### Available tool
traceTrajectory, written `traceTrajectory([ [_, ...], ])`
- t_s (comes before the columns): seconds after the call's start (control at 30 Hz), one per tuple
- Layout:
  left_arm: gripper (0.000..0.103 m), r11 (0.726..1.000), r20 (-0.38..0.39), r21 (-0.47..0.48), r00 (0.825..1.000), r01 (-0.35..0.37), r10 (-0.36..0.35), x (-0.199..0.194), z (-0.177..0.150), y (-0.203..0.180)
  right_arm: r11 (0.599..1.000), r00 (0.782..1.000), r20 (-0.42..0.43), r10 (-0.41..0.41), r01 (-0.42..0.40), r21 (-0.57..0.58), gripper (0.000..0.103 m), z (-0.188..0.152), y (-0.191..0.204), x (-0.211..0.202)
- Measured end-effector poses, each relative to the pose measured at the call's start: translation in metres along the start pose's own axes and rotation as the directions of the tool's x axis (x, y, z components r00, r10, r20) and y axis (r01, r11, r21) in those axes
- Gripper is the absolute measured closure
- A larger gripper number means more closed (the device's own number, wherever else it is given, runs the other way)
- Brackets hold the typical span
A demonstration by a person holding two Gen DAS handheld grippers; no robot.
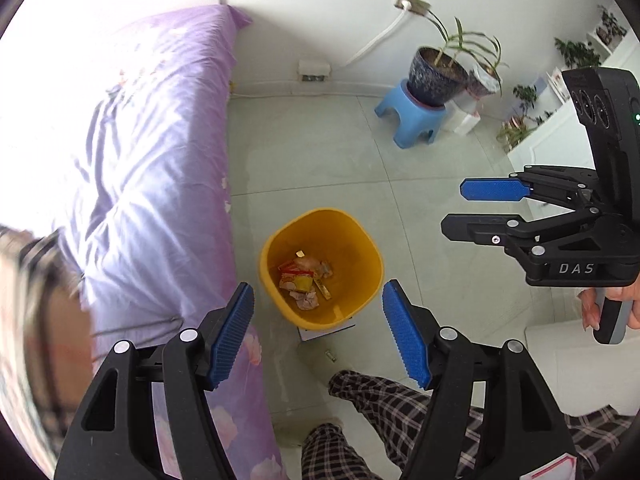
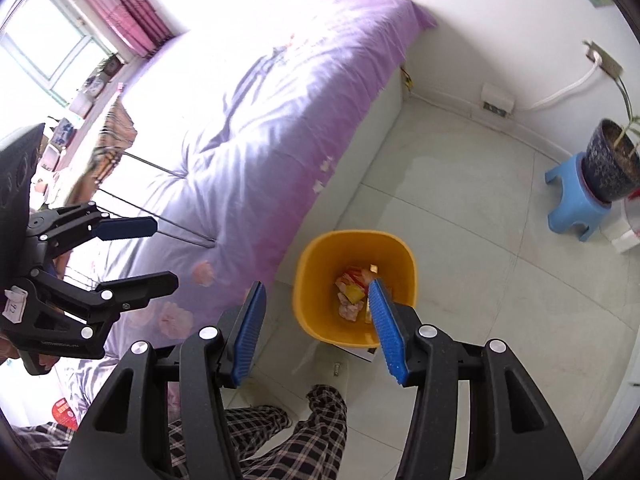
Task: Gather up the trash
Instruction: 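Move both tools back over the plaid cloth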
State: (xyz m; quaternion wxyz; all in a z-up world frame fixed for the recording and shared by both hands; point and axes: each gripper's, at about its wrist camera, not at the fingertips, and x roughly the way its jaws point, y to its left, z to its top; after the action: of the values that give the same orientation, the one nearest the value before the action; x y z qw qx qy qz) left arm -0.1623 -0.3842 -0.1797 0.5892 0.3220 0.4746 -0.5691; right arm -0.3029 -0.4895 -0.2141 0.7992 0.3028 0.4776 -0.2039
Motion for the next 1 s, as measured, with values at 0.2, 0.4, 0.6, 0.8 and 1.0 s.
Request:
traceTrajectory([
  [0.2,0.032,0.99,0.07,-0.136,0.996,-0.045,0.055,-0.052,-0.042,0.019,0.993,0.998,0.033,0.053,-0.049,-0.103,0.048,0.009,0.054,-0.029],
  [0.4,0.031,0.945,0.119,-0.307,0.981,-0.109,0.152,-0.103,-0.089,0.04,0.962,0.99,0.037,0.134,-0.121,-0.246,0.048,0.019,0.121,-0.046],
  [0.6,0.03,0.843,0.153,-0.512,0.949,-0.162,0.276,-0.15,-0.14,0.075,0.896,0.973,0.012,0.232,-0.209,-0.391,0.047,0.026,0.198,-0.044],
  [0.8,0.029,0.713,0.148,-0.671,0.905,-0.205,0.399,-0.192,-0.198,0.12,0.807,0.95,-0.028,0.312,-0.281,-0.519,0.046,0.026,0.276,-0.039],
  [1.0,0.018,0.575,0.092,-0.782,0.867,-0.242,0.49,-0.218,-0.252,0.17,0.727,0.935,-0.056,0.351,-0.31,-0.612,0.042,0.031,0.345,-0.024],
])
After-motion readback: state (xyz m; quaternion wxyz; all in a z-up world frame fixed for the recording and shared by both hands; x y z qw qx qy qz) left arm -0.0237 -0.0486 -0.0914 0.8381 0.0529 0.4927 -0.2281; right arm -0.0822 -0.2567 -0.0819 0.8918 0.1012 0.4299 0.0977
